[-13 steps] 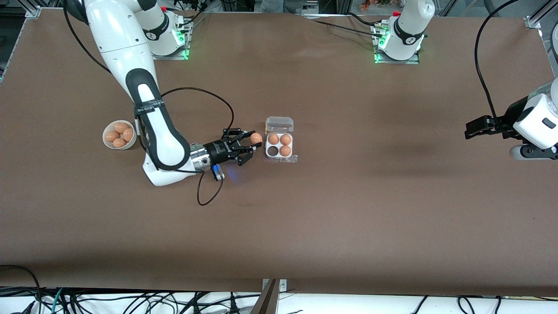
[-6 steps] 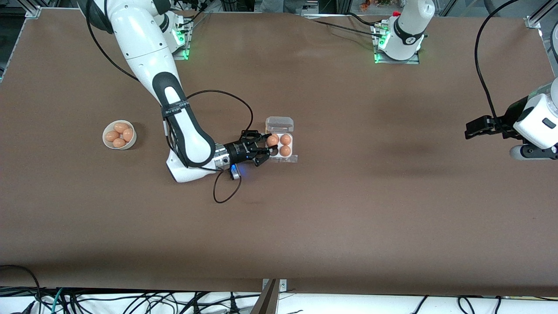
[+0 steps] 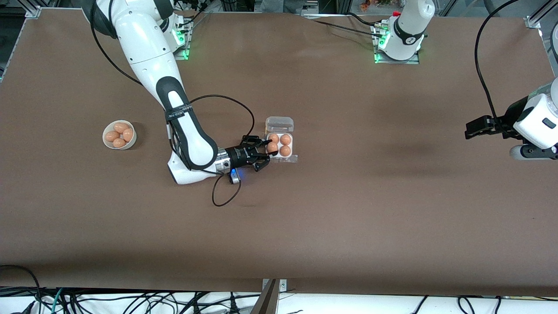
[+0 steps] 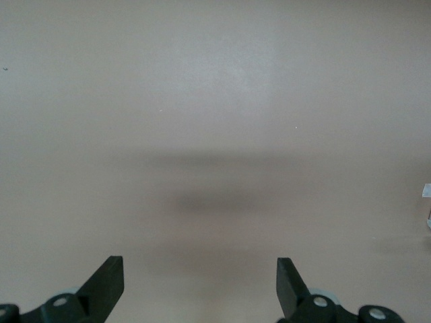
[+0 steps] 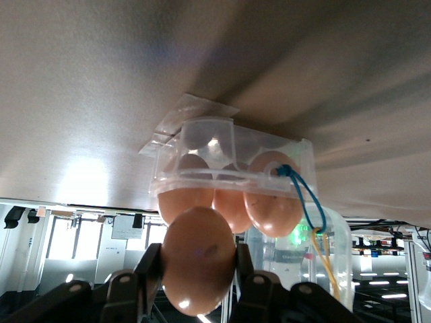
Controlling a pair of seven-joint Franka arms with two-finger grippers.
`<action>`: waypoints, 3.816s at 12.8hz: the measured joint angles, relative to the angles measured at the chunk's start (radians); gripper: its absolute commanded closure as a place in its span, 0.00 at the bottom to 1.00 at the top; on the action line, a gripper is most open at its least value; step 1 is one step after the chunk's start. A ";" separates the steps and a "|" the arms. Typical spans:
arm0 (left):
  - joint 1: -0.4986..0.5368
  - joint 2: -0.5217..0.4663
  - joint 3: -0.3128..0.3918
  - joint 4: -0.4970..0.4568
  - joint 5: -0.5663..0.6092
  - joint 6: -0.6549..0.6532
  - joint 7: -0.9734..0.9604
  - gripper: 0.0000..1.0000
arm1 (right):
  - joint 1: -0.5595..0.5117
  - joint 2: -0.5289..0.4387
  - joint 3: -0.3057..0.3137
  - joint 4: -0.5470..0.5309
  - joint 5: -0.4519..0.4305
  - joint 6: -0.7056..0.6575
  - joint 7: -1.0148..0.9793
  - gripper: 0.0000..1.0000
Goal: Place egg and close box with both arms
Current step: 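Lower the egg into the empty box slot and open the right gripper, then withdraw the right gripper while the left gripper reaches the box lid, then push the clear lid shut over the eggs with the left gripper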
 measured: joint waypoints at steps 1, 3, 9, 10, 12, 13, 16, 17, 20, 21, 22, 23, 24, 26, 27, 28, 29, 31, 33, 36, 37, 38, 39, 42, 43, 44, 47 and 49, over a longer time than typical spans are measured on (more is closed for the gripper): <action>0.000 0.000 0.000 0.000 0.000 0.000 0.000 0.00 | 0.008 0.004 0.001 0.005 0.000 0.013 0.000 0.71; 0.000 0.000 0.000 0.000 0.000 0.000 0.000 0.00 | 0.025 0.007 0.001 0.007 0.000 0.027 0.000 0.71; -0.001 0.000 -0.001 0.000 0.000 0.000 0.000 0.00 | 0.026 0.009 -0.002 0.008 0.000 0.028 0.000 0.00; -0.001 0.000 -0.001 0.000 0.000 0.000 0.000 0.00 | 0.025 0.009 -0.005 0.008 0.000 0.028 0.000 0.00; -0.001 0.000 -0.001 0.000 0.000 0.000 0.000 0.13 | 0.024 0.009 -0.009 0.015 -0.007 0.028 -0.002 0.00; -0.002 0.000 -0.001 0.000 0.000 0.000 0.000 0.26 | 0.024 0.009 -0.012 0.028 -0.027 0.028 -0.002 0.00; -0.010 0.000 -0.008 0.000 -0.040 0.000 -0.006 0.68 | 0.007 0.007 -0.031 0.119 -0.203 0.015 -0.002 0.00; -0.014 0.000 -0.016 0.000 -0.071 -0.001 -0.015 0.75 | -0.006 0.003 -0.043 0.164 -0.290 -0.011 -0.001 0.00; -0.019 0.001 -0.087 0.000 -0.116 -0.019 -0.104 0.90 | -0.052 -0.040 -0.088 0.268 -0.613 -0.113 -0.089 0.00; -0.024 0.003 -0.135 0.000 -0.142 -0.041 -0.169 0.96 | -0.061 -0.094 -0.107 0.281 -0.859 -0.139 -0.222 0.00; -0.029 0.005 -0.153 0.000 -0.163 -0.046 -0.198 1.00 | -0.061 -0.122 -0.109 0.283 -0.977 -0.145 -0.276 0.00; -0.029 0.010 -0.177 0.000 -0.200 -0.049 -0.228 1.00 | -0.053 -0.151 -0.108 0.285 -1.117 -0.145 -0.318 0.00; -0.030 0.019 -0.203 -0.001 -0.230 -0.051 -0.258 1.00 | -0.043 -0.181 -0.108 0.286 -1.193 -0.145 -0.332 0.00; -0.030 0.050 -0.276 -0.002 -0.246 -0.052 -0.344 1.00 | -0.029 -0.244 -0.107 0.286 -1.241 -0.154 -0.340 0.00; -0.031 0.070 -0.318 -0.003 -0.246 -0.052 -0.402 1.00 | -0.038 -0.284 -0.096 0.272 -1.275 -0.161 -0.340 0.00; -0.034 0.094 -0.360 -0.004 -0.247 -0.051 -0.458 1.00 | -0.080 -0.341 -0.052 0.231 -1.331 -0.156 -0.340 0.00; -0.039 0.121 -0.395 -0.004 -0.247 -0.050 -0.504 1.00 | -0.148 -0.415 0.020 0.164 -1.386 -0.132 -0.340 0.00; -0.082 0.171 -0.421 -0.004 -0.248 -0.047 -0.557 1.00 | -0.248 -0.587 0.096 -0.003 -1.423 -0.058 -0.344 0.00; -0.143 0.213 -0.422 -0.003 -0.248 -0.046 -0.605 1.00 | -0.318 -0.750 0.113 -0.142 -1.426 -0.009 -0.352 0.00; -0.222 0.280 -0.423 -0.004 -0.248 -0.030 -0.653 1.00 | -0.377 -0.934 0.118 -0.240 -1.425 -0.052 -0.386 0.00; -0.241 0.304 -0.423 -0.004 -0.248 -0.017 -0.657 1.00 | -0.383 -0.964 0.120 -0.251 -1.425 -0.068 -0.400 0.00; -0.254 0.325 -0.423 -0.003 -0.248 0.002 -0.657 1.00 | -0.388 -0.976 0.120 -0.256 -1.425 -0.072 -0.435 0.00; -0.266 0.343 -0.423 -0.003 -0.248 0.026 -0.657 1.00 | -0.394 -0.977 0.120 -0.256 -1.425 -0.072 -0.476 0.00; -0.312 0.385 -0.423 -0.003 -0.248 0.088 -0.660 1.00 | -0.428 -0.974 0.119 -0.256 -1.425 -0.070 -0.548 0.00; -0.327 0.399 -0.423 -0.003 -0.248 0.098 -0.664 1.00 | -0.439 -0.974 0.119 -0.255 -1.425 -0.067 -0.580 0.00; -0.341 0.413 -0.423 -0.003 -0.248 0.104 -0.667 1.00 | -0.445 -0.973 0.118 -0.254 -1.425 -0.064 -0.614 0.00; -0.378 0.455 -0.423 -0.003 -0.248 0.114 -0.672 1.00 | -0.448 -0.968 0.115 -0.250 -1.425 -0.064 -0.643 0.00; -0.393 0.471 -0.422 -0.003 -0.249 0.133 -0.673 1.00 | -0.449 -0.955 0.110 -0.242 -1.425 -0.063 -0.650 0.00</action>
